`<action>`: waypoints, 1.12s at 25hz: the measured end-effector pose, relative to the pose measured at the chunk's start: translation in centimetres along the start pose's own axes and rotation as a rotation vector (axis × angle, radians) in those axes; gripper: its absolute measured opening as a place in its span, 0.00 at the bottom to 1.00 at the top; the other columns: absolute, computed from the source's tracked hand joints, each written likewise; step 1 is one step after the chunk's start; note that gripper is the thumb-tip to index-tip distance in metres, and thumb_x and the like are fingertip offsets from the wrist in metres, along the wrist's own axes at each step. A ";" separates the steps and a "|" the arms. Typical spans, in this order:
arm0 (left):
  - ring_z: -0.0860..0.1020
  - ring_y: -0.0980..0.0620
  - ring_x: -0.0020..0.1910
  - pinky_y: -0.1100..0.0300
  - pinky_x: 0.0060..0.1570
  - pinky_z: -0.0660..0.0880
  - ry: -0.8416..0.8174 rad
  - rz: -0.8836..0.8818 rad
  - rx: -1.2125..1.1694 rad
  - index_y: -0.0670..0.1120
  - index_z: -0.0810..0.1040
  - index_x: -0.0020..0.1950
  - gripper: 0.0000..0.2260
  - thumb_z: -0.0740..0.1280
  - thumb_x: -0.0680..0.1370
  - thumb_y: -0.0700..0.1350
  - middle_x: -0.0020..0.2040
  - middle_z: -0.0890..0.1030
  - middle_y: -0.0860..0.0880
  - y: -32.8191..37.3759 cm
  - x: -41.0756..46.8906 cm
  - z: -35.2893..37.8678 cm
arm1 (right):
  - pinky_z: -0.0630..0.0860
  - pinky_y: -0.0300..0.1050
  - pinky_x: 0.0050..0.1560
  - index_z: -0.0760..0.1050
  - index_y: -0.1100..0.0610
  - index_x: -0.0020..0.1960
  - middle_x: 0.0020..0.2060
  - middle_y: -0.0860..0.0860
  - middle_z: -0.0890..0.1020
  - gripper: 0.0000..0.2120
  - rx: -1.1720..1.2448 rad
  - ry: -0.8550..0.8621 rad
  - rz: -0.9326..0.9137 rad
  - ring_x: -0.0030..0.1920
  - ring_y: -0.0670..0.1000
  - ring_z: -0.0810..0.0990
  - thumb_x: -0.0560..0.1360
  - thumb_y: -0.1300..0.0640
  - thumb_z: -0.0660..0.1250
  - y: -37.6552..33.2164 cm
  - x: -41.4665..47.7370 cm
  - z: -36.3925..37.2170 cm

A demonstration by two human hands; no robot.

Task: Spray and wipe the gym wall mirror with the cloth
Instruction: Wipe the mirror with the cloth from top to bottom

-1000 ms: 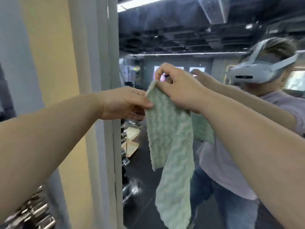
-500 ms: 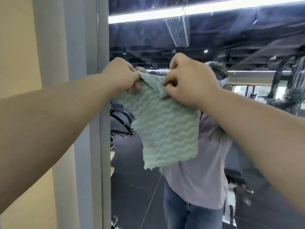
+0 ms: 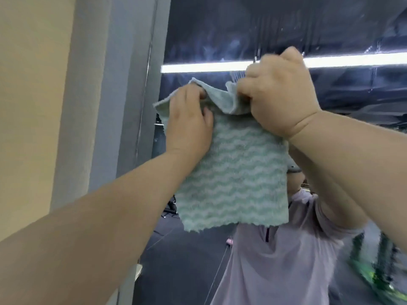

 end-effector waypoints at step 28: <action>0.72 0.41 0.66 0.48 0.56 0.73 -0.083 0.398 -0.029 0.41 0.67 0.73 0.24 0.52 0.80 0.49 0.75 0.64 0.41 -2.0 8.1 2.3 | 0.69 0.47 0.60 0.74 0.62 0.58 0.60 0.56 0.75 0.18 0.098 -0.180 0.596 0.61 0.55 0.72 0.74 0.57 0.53 0.3 4.6 6.5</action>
Point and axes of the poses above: each hand's wrist, its own x-axis towards the middle knuckle, its own z-axis out of the palm, y = z × x, the point moved 8 cm from there along x, towards the middle knuckle
